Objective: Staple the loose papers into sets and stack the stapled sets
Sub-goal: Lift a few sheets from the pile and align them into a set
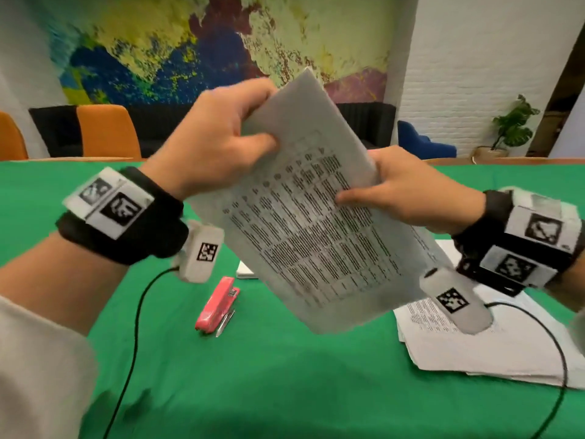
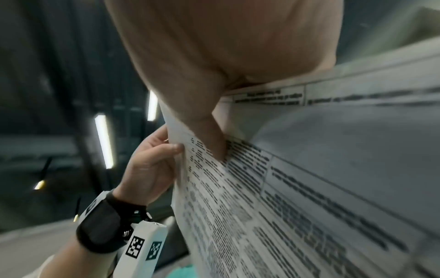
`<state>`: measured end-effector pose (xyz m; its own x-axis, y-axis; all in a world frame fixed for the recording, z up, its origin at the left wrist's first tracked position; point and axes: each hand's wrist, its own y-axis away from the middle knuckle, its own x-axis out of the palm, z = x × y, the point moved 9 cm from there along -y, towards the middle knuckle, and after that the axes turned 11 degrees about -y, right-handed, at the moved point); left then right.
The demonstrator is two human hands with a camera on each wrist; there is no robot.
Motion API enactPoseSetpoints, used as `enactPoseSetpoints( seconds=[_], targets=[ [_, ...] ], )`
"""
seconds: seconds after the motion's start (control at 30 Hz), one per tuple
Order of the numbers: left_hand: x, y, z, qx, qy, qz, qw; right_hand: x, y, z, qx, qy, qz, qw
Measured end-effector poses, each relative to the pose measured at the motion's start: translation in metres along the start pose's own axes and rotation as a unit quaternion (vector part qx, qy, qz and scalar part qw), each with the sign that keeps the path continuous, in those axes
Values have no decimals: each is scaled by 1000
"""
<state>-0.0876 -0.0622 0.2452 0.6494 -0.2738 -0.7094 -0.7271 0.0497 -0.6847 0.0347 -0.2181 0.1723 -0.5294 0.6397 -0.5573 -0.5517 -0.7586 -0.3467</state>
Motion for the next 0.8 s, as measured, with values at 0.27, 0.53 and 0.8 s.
enactPoseSetpoints(
  seconds=[0.27, 0.53, 0.8],
  targets=[
    [36, 51, 96, -266, 349, -109, 892, -26, 23, -37, -22, -358, -161, 919],
    [81, 57, 66, -242, 392, -172, 871, -21, 26, -47, -55, -405, -244, 880],
    [96, 91, 87, -273, 398, -200, 853, 11, 24, -85, -3, -344, -224, 912]
  ],
)
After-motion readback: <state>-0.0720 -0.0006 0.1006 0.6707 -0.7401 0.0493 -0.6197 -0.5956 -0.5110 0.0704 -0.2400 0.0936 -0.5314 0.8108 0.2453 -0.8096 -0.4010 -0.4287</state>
